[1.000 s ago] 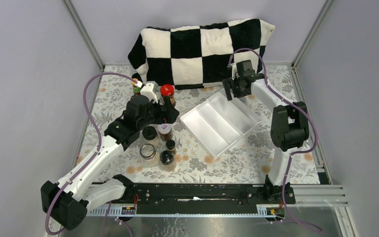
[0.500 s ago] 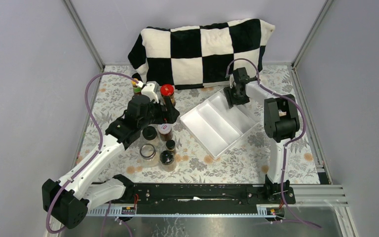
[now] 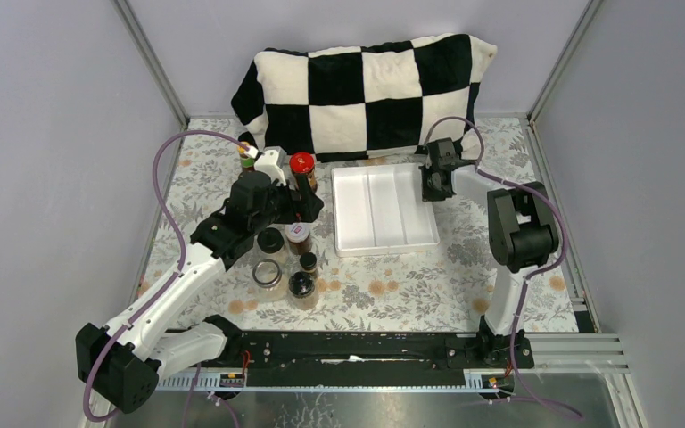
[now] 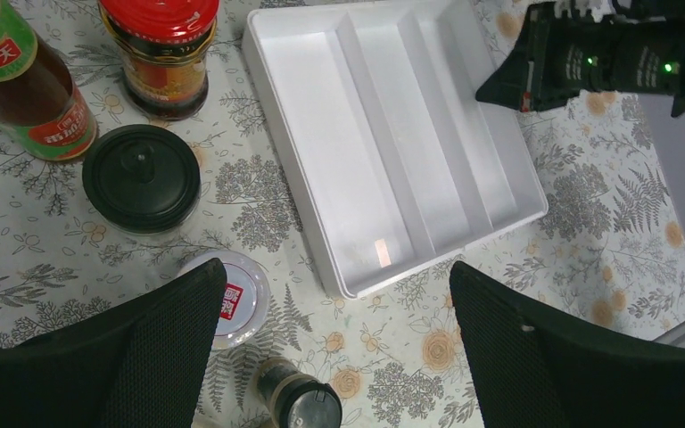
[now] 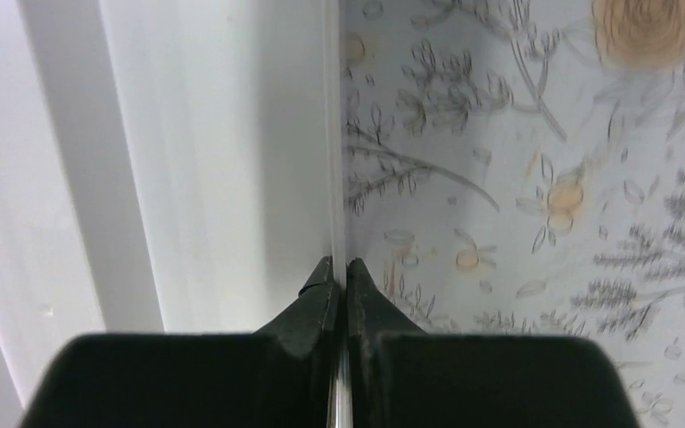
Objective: Organize the condiment bottles
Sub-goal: Move the storage box to the center of the board, then pick up the bottle from the center of the board.
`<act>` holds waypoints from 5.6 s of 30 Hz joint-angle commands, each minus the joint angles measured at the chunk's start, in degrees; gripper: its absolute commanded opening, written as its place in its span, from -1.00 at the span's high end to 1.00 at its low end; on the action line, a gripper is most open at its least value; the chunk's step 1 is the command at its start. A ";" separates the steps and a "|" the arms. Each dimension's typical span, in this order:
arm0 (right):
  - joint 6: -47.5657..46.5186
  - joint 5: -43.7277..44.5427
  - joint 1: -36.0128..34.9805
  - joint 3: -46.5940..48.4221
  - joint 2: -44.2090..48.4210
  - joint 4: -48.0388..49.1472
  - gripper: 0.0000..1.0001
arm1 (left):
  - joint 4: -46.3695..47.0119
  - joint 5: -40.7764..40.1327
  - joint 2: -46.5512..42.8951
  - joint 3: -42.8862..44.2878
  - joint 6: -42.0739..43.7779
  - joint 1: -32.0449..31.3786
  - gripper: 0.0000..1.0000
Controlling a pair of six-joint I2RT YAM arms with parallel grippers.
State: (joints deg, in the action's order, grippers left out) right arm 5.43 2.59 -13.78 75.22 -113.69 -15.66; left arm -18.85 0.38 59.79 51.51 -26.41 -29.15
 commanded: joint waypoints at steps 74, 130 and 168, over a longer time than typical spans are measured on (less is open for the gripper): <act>-10.77 -13.58 -23.46 30.44 -5.70 8.01 -0.99 | -6.18 2.61 -5.38 4.15 -1.98 23.08 -0.98; -14.57 -11.32 -28.59 40.60 -17.88 13.55 -0.97 | -3.04 5.77 -6.00 0.41 0.57 23.08 -0.97; -11.90 -7.03 -28.58 29.51 -10.30 22.92 0.17 | -2.73 6.82 -6.29 0.00 1.19 23.08 -0.98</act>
State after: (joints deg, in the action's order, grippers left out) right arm -7.01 -6.76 -42.17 106.17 -130.23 2.50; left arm -24.01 6.24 54.06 52.25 -26.35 -6.31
